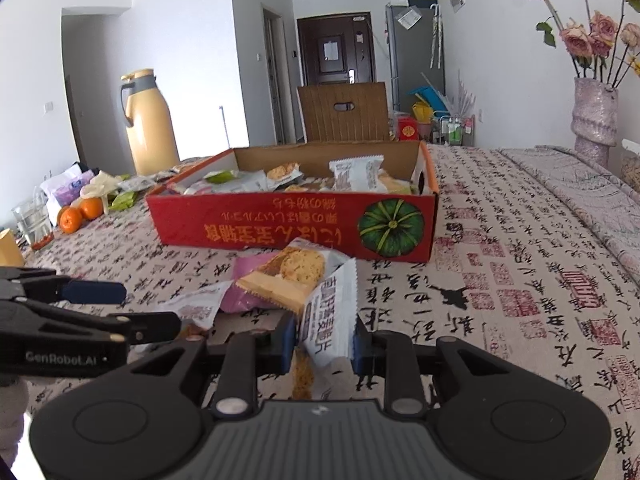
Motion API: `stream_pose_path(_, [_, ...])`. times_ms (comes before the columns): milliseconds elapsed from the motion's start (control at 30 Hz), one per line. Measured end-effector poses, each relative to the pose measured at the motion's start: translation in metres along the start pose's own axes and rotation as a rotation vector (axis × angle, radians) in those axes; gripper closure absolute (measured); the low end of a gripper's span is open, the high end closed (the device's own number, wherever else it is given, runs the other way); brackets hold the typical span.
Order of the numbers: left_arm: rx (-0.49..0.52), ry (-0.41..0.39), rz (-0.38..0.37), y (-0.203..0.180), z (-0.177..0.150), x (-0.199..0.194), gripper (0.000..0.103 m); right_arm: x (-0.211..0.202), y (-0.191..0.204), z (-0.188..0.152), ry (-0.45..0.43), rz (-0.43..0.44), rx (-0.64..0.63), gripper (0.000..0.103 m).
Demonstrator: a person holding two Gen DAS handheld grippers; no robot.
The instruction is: Organize snacks
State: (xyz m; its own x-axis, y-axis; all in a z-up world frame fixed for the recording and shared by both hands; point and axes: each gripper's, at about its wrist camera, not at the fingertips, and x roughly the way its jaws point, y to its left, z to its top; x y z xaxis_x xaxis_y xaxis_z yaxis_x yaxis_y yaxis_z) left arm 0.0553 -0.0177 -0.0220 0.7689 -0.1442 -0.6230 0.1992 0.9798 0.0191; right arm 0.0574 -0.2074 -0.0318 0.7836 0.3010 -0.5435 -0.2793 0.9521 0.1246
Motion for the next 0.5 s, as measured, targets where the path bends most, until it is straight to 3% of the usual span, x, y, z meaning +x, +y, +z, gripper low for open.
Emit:
stream_pose_path(67, [0.018,0.007,0.004,-0.004,-0.001,0.004,0.026,0.003,0.001,-0.002,0.018,0.009,-0.004,0.087])
stream_pose_path(300, [0.059,0.029,0.030,-0.013,0.000,0.022,0.029,0.001,0.000,-0.003,0.011,0.007,0.002,0.088])
stream_pose_path(467, [0.072,0.051,0.023,-0.015,0.001,0.033,0.047,0.001,0.000,-0.003,0.008,0.007,0.004,0.088])
stream_pose_path(500, [0.069,0.050,0.019,-0.014,0.002,0.033,0.056,0.001,0.000,-0.003,0.008,0.007,0.004,0.088])
